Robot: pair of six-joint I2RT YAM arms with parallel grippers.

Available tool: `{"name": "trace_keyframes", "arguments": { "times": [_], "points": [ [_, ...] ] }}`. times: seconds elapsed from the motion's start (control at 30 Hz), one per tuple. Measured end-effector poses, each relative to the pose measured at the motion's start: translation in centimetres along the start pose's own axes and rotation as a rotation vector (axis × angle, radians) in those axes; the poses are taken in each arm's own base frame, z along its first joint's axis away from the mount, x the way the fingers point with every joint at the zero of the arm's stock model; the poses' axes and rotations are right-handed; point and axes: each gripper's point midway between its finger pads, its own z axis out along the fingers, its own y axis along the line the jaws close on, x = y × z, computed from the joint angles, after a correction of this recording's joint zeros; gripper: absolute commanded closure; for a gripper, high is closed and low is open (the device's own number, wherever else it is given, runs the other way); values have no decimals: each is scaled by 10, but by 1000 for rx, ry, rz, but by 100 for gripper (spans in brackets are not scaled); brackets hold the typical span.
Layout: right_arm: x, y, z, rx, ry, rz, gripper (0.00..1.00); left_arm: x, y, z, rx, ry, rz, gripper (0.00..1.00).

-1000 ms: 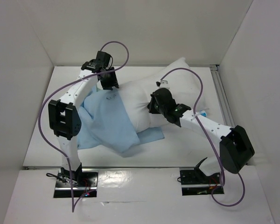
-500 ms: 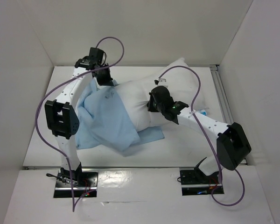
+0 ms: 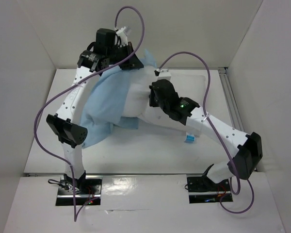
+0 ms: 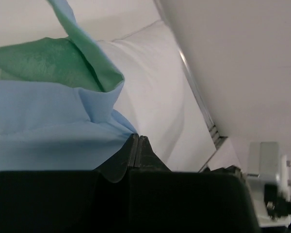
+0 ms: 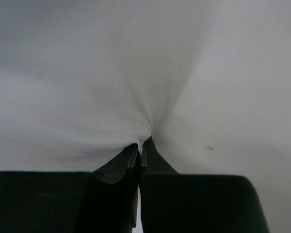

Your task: Put the pillow into the pillowcase

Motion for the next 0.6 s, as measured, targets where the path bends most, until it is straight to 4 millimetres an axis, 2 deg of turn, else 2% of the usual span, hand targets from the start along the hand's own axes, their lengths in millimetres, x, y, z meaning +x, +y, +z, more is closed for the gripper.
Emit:
{"name": "trace_keyframes", "arguments": {
  "times": [0.1, 0.13, 0.2, 0.23, 0.27, 0.33, 0.37, 0.4, 0.43, 0.47, 0.53, 0.6],
  "points": [
    [-1, 12, -10, -20, -20, -5, 100, 12, -34, 10, 80, 18, 23, 100],
    [4, 14, -8, -25, -18, -2, 100, 20, -40, 17, 92, 36, 27, 100],
    [26, 13, -1, -18, 11, -1, 100, 37, -45, 33, 104, 80, 19, 100],
    [43, 10, 6, -4, 39, -3, 100, 46, -42, 42, 98, 106, 10, 94],
    [59, 6, 14, 15, 68, -6, 100, 54, -36, 51, 88, 130, 0, 71],
    [87, -1, 30, 56, 122, -19, 100, 68, -21, 68, 64, 178, -14, 47],
    [98, -4, 37, 73, 143, -27, 93, 74, -12, 74, 46, 199, -32, 36],
    [102, -5, 41, 87, 147, -31, 82, 77, -5, 76, 35, 216, -46, 20],
    [100, -6, 44, 93, 134, -26, 67, 77, 2, 75, 23, 224, -57, 15],
    [97, -7, 44, 97, 128, -26, 35, 74, 8, 71, 14, 222, -70, 12],
    [82, -6, 45, 95, 103, -24, 22, 57, 14, 57, 6, 180, -77, 14],
    [66, -5, 44, 93, 85, -30, 9, 32, 21, 32, -5, 113, -81, 24]
  ]
}}
